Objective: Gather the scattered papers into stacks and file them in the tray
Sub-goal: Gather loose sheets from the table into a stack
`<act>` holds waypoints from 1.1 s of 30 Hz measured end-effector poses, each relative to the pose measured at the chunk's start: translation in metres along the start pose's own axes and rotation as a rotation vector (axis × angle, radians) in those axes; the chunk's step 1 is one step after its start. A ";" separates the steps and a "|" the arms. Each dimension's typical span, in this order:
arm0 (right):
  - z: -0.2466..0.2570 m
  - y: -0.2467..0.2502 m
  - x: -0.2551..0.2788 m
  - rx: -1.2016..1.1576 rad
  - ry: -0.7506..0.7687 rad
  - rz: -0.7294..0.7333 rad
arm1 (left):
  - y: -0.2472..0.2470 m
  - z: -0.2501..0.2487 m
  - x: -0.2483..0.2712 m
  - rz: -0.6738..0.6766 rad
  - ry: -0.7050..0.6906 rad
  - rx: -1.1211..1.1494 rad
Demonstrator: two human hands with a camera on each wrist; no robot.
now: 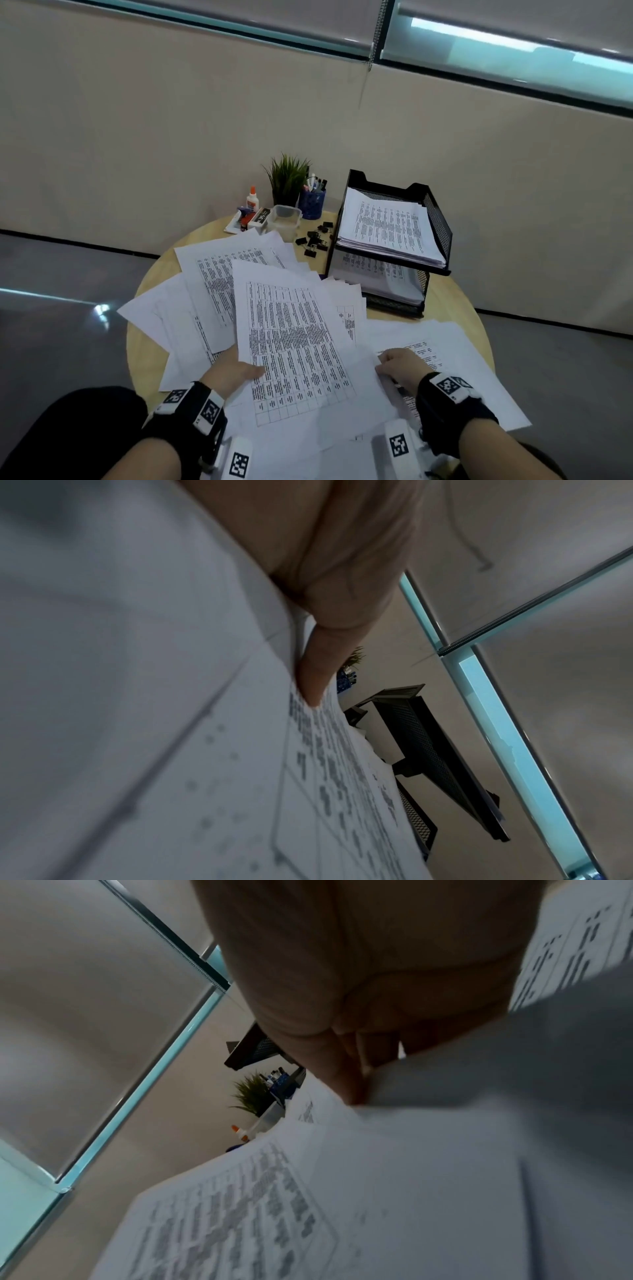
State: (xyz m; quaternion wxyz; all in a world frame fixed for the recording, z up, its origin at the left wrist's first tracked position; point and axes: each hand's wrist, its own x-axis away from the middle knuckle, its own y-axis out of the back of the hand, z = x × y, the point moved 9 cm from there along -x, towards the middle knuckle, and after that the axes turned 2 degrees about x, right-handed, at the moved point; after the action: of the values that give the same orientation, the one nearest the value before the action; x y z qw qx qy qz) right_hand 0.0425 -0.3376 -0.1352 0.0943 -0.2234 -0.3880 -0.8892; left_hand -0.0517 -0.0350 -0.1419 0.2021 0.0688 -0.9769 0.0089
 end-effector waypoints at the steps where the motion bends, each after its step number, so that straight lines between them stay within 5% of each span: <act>1: -0.007 0.007 0.000 0.018 -0.027 -0.027 | 0.002 -0.002 0.000 -0.014 -0.008 -0.006; 7: -0.111 0.073 -0.012 0.117 -0.436 -0.220 | 0.006 -0.009 0.003 -0.074 -0.040 -0.016; 10: -0.132 0.085 0.006 -0.137 -0.454 -0.194 | 0.003 -0.007 0.005 -0.076 -0.038 -0.077; 13: -0.145 0.093 0.020 -0.118 -0.452 -0.114 | 0.000 -0.006 0.007 -0.072 -0.033 -0.121; 16: -0.160 0.097 0.019 -0.215 -0.506 -0.155 | -0.002 -0.008 0.011 -0.081 -0.035 -0.090; 18: -0.156 0.114 0.031 -0.171 -0.561 -0.319 | -0.001 -0.007 0.013 -0.094 -0.027 -0.043; 20: -0.144 0.132 0.042 -0.232 -0.525 -0.572 | -0.001 -0.006 0.013 -0.097 -0.017 -0.011; 22: -0.142 0.138 0.038 -0.392 -0.449 -0.672 | -0.002 -0.006 0.014 -0.102 -0.017 -0.018; 27: -0.119 0.115 0.027 -0.238 -0.415 -0.438 | -0.002 -0.006 0.020 -0.111 -0.003 0.001; 33: -0.073 0.150 0.052 -0.252 -0.167 -0.631 | 0.001 -0.002 0.020 -0.126 0.013 -0.023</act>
State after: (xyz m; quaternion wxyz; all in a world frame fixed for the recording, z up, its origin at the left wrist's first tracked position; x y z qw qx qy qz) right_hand 0.0239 -0.4932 -0.0573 -0.2455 -0.1742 -0.3314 -0.8942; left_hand -0.0692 -0.0363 -0.1322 0.2094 0.1277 -0.9694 -0.0147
